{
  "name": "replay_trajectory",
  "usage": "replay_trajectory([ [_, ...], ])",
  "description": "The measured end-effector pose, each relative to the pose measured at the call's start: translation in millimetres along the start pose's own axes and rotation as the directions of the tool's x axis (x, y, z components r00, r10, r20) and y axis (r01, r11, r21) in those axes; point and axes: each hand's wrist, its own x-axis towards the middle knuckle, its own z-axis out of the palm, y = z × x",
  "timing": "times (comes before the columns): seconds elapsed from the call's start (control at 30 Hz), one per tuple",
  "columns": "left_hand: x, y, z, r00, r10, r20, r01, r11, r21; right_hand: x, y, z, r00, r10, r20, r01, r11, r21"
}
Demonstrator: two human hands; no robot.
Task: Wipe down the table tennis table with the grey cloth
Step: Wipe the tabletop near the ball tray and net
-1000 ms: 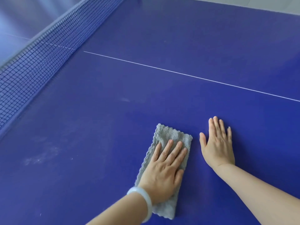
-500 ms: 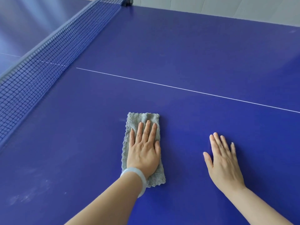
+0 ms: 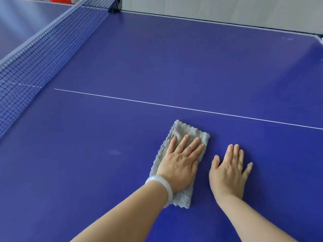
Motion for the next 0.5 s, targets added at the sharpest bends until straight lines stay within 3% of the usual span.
replay_trajectory([
  [0.13,79.3,-12.2,-8.3,1.000,-0.009,-0.001,0.009,0.998,0.064,1.1,-1.9,0.6,0.999,-0.029,0.036,0.034,0.993,-0.117],
  [0.27,105.6,-23.9,-11.8,0.999,-0.046,-0.010,0.047,0.998,0.050,5.0,-1.7,-0.1,0.996,-0.053,0.069,0.064,0.983,-0.171],
  [0.37,89.9,-42.5,-16.4,0.978,-0.200,-0.058,0.200,0.980,0.009,5.2,0.0,0.1,0.996,-0.062,0.058,0.071,0.985,-0.159],
  [0.5,31.9,-91.1,-25.1,0.875,-0.466,-0.133,0.464,0.884,-0.049,3.8,0.6,1.3,0.996,-0.068,0.052,0.076,0.986,-0.151],
])
